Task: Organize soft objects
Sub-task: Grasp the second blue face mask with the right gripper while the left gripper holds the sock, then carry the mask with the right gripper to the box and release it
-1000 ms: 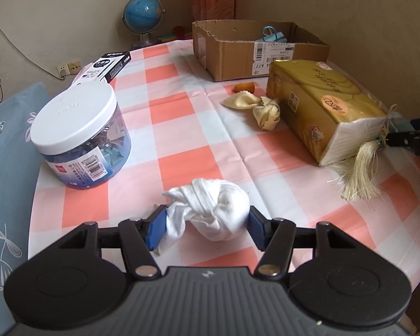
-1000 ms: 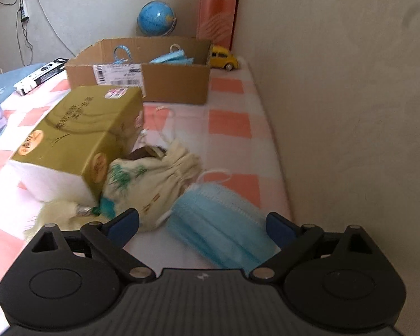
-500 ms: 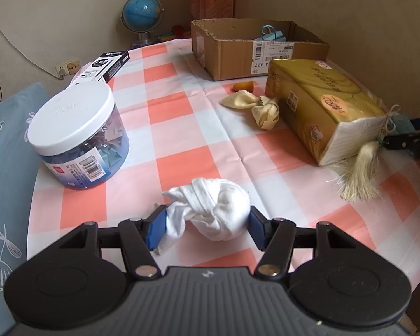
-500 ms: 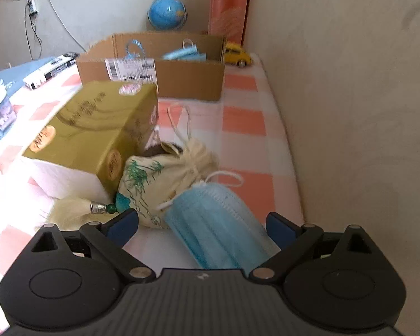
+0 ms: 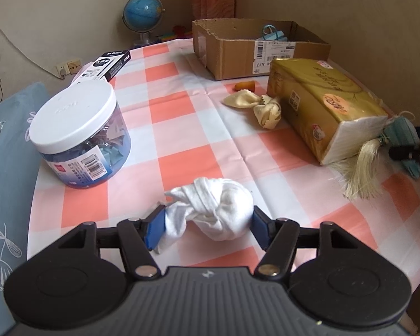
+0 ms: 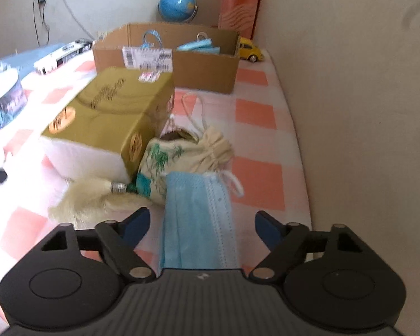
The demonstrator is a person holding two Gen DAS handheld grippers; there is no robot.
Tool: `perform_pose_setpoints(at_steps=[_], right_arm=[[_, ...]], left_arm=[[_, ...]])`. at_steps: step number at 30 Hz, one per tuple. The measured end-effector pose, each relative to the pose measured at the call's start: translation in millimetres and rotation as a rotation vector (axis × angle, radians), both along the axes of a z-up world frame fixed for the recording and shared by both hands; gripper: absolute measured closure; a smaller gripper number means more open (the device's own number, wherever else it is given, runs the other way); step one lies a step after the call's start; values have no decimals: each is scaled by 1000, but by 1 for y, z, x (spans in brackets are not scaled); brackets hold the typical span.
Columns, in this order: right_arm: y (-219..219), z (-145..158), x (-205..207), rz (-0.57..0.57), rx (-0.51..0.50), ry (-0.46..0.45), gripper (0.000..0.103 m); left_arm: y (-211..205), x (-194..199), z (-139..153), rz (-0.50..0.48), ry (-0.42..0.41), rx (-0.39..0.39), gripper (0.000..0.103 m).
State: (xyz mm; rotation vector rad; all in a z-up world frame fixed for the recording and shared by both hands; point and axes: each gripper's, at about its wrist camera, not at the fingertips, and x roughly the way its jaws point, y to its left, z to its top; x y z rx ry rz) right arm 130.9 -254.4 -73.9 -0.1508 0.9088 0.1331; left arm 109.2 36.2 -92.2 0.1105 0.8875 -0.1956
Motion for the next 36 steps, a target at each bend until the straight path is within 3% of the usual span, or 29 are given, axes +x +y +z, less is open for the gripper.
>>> perform_pose_setpoints(at_steps=[5,8,12,20,36], right_arm=[[6,-7,-9,5,-45,22,44],[5,-7,-16,-18,-48,20,52],[3,-2,-22,-49,-58,24,54],[-2,30,-41,-62,0,-33,54],[13,75,-32,-39,50,-121,54]], left_arm=[[2,1,-1,-1,-1,7,38],[3,2,0,-5,1,6,42],[3,1,4,-13,9,9,48],[6,-4,32,-55,53,-2,48],[-2,-26,81,-97,-7,5,48]])
